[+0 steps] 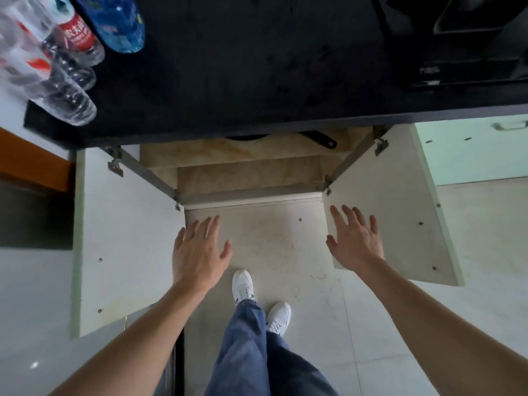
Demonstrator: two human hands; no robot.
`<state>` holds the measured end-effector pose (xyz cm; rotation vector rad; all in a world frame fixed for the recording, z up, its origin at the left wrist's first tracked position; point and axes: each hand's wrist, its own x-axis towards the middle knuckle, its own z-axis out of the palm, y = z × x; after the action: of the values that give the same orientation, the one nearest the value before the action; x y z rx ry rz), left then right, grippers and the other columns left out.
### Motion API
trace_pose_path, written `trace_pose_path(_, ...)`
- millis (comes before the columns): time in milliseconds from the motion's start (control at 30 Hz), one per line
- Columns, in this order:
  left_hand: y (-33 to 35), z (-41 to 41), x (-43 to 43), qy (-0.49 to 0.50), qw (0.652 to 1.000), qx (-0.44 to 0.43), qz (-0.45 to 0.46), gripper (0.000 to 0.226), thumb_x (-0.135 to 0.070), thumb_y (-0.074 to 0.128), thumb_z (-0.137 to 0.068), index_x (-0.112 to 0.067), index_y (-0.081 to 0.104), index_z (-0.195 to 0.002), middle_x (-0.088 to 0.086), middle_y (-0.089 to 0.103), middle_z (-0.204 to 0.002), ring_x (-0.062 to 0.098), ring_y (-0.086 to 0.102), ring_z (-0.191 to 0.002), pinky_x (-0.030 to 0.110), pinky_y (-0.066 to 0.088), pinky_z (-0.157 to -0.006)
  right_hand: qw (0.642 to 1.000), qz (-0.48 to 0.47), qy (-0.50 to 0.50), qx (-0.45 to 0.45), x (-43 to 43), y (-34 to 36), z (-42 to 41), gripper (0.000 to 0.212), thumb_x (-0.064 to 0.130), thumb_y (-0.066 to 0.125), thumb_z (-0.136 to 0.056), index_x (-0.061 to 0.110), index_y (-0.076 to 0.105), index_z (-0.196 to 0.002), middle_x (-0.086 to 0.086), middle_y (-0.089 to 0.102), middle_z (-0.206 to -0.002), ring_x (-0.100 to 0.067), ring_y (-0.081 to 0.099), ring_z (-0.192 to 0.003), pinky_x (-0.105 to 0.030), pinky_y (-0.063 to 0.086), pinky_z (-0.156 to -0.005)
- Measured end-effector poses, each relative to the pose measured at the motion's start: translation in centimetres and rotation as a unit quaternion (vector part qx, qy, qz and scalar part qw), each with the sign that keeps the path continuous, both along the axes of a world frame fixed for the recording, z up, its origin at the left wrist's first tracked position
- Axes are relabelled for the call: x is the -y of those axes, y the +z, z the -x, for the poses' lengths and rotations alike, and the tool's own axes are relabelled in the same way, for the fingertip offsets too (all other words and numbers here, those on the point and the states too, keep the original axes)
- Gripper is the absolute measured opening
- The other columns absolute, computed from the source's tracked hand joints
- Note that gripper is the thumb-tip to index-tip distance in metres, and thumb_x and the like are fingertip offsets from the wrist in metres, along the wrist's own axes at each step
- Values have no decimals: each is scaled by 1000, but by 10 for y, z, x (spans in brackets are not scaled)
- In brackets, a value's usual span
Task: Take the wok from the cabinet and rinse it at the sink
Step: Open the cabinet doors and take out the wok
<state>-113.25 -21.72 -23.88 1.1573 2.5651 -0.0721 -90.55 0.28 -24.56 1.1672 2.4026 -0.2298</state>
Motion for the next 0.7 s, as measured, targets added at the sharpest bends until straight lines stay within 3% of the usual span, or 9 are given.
trace_pose_path(133, -11, 3, -55, -29, 998, 16, -49, 64, -54, 42, -94, -18, 39, -148, 3, 54, -145, 23, 49, -133, 42, 37, -113, 995, -33, -36, -90, -26, -4, 30, 72, 46, 52, -97, 21, 21, -157, -8, 31, -162, -29, 26, -150, -52, 16, -123)
trace_pose_path(333, -39, 9, -114, -85, 986, 20, -142, 65, -54, 51, -90, -16, 47, -143, 3, 62, -135, 21, 57, -122, 38, 45, -105, 971, -83, -48, -218, -68, -32, 55, 59, 35, 58, -94, 11, 44, -146, -15, 58, -140, -36, 54, -128, -52, 41, -111)
trace_pose_path(533, -96, 18, -167, -181, 979, -3, -94, 76, -64, 32, -89, -21, 29, -152, 3, 42, -154, 25, 43, -138, 46, 35, -112, 941, -79, -117, -306, -108, -66, 75, 51, 26, 61, -95, 10, 49, -142, -16, 61, -132, -38, 59, -115, -47, 50, -97)
trace_pose_path(700, -139, 19, -226, -182, 978, -18, -101, 82, -69, 22, -85, -27, 19, -154, 6, 28, -161, 31, 32, -144, 53, 32, -114, 930, -96, -105, -338, -149, -107, 85, 55, 44, 51, -101, 16, 40, -147, -12, 51, -145, -36, 61, -116, -42, 52, -94)
